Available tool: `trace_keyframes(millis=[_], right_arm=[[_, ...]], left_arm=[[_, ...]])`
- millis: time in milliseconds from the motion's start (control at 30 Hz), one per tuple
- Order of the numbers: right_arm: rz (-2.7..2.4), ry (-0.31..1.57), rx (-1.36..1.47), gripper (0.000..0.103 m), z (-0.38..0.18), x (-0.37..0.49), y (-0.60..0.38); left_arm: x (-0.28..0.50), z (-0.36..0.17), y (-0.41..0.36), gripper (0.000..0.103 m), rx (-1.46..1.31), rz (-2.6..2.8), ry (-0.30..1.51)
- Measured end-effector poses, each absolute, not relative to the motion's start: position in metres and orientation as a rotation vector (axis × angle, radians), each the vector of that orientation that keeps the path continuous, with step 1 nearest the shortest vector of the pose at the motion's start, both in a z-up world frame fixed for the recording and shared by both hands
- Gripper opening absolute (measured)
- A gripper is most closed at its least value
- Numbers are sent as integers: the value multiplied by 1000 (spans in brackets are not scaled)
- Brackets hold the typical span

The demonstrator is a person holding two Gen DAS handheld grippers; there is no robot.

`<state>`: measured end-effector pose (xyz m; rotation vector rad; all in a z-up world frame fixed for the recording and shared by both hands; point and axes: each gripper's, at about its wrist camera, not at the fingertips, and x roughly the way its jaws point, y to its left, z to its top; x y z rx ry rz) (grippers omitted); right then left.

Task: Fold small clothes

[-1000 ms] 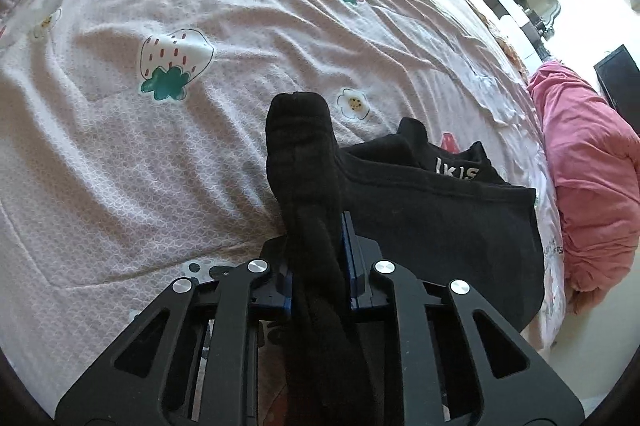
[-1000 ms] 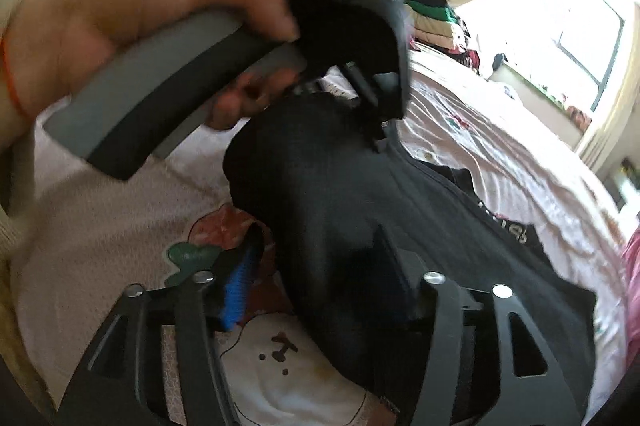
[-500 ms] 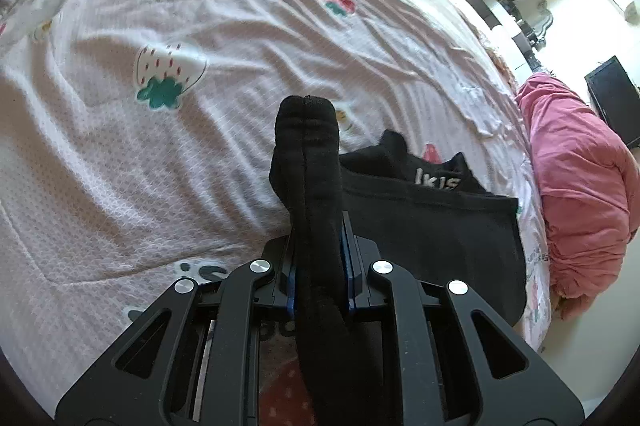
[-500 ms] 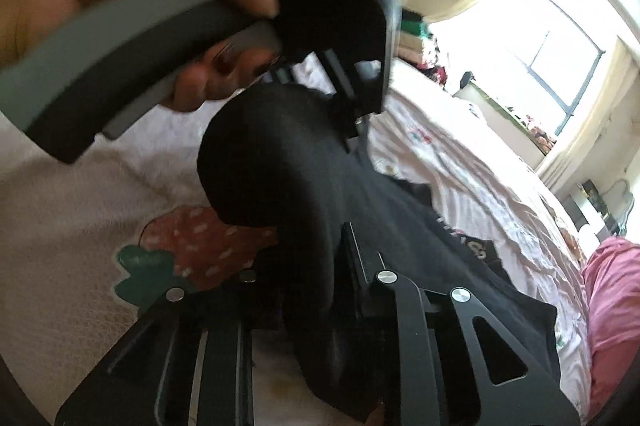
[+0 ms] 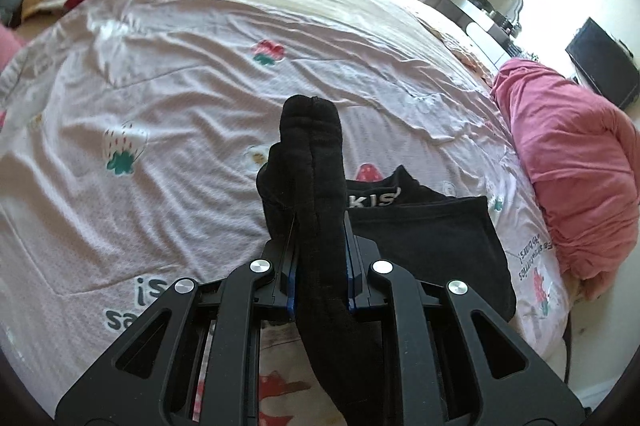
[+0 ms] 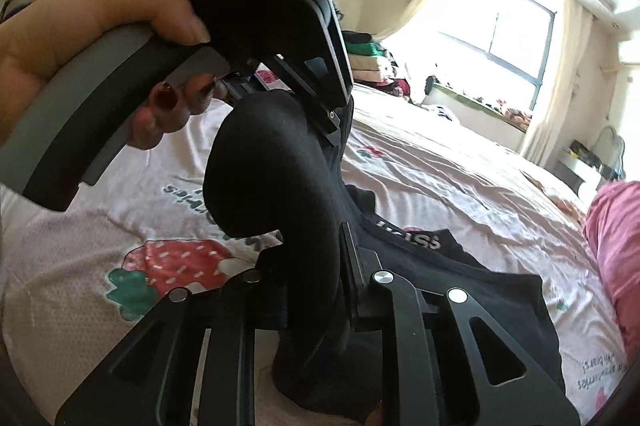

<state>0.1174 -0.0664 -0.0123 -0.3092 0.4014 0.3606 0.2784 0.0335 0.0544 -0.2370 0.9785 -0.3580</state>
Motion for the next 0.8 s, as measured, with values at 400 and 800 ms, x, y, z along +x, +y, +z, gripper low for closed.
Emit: trace_keyframes(millis=[400, 800], right_arm=[[310, 405, -108, 17, -8, 117, -119], [289, 445, 81, 16, -11, 115, -178]], left_arm=[[274, 79, -33, 9, -118, -372, 976], [275, 80, -98, 9, -41, -365, 1021]])
